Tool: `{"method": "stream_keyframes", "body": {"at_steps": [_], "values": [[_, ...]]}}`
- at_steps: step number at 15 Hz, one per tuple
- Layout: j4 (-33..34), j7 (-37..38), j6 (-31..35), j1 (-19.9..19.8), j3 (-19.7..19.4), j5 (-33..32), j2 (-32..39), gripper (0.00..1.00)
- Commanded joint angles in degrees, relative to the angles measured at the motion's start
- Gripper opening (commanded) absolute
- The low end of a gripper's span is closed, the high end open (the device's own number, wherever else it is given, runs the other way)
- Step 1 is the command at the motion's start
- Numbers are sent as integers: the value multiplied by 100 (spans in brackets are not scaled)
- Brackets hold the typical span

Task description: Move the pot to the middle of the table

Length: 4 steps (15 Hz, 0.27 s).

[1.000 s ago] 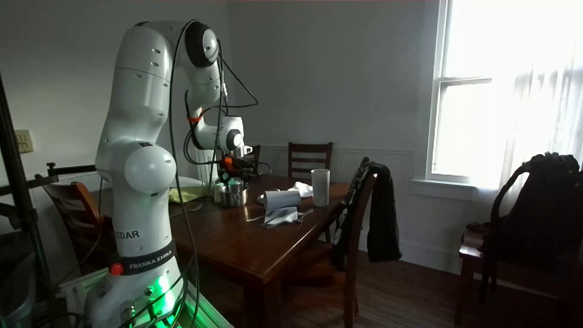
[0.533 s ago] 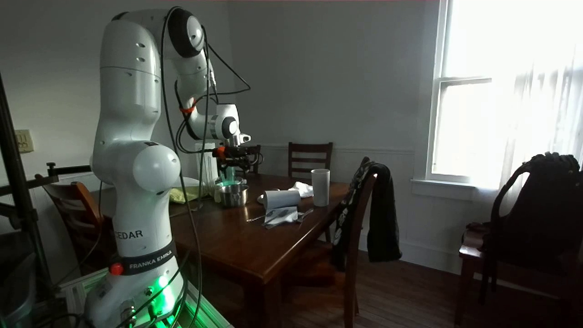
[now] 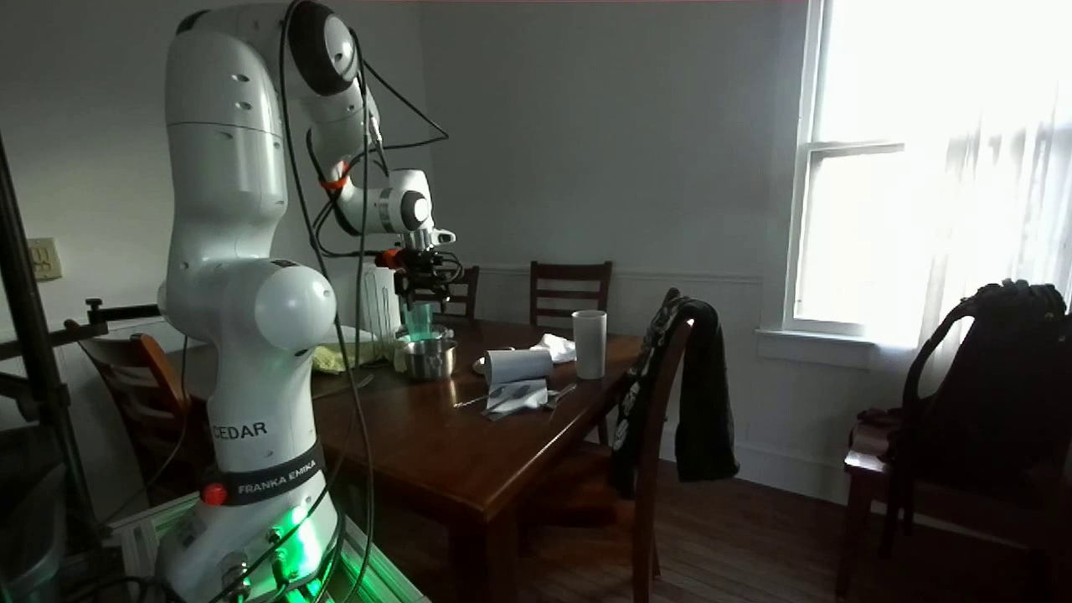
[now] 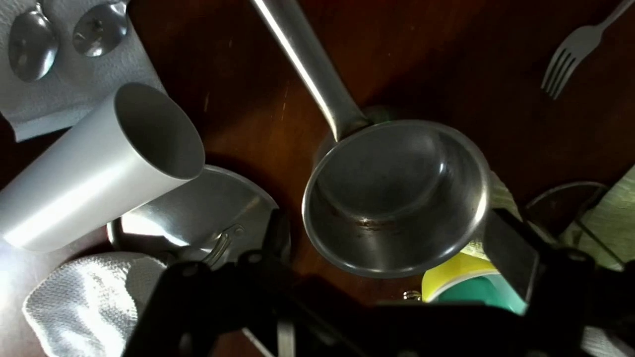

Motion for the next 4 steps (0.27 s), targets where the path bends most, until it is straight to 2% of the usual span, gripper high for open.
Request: {"method": "stream_keyframes", "body": {"at_steps": [1,4], "values": [[12,-1,-26,127,-129,20,-9,100],[12,7,-35,125,-142,20,-9,100]]}}
